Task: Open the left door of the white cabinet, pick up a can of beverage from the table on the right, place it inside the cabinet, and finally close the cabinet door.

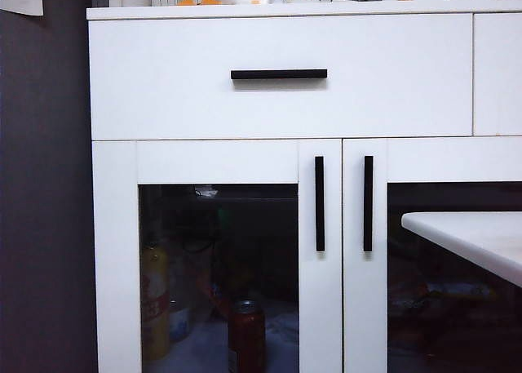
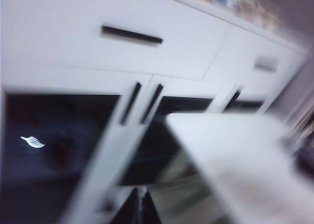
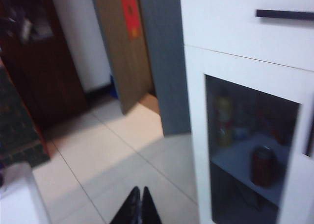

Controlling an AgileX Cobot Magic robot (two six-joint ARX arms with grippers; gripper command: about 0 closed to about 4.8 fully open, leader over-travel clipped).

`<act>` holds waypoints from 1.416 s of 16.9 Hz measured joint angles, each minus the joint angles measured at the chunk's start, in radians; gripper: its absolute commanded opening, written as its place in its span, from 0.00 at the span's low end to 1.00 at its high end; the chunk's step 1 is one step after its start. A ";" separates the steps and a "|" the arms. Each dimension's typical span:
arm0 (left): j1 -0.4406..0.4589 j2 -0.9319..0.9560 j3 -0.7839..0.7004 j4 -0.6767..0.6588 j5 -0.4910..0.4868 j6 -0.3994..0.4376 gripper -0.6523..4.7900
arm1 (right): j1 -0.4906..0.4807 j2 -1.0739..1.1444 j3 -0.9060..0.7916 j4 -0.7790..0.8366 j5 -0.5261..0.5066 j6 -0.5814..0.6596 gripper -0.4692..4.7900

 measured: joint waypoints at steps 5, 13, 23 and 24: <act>0.000 0.016 -0.275 0.115 -0.051 -0.102 0.19 | 0.000 0.002 -0.238 0.204 0.085 0.011 0.08; 0.000 0.013 -0.594 0.347 -0.126 0.078 0.22 | 0.000 0.002 -0.412 0.214 0.143 0.029 0.08; 0.000 0.010 -0.599 0.436 -0.190 0.169 0.22 | 0.002 0.002 -0.412 0.196 0.273 0.036 0.09; 0.000 0.010 -0.599 0.436 -0.191 0.169 0.22 | 0.002 0.002 -0.412 0.196 0.273 0.036 0.09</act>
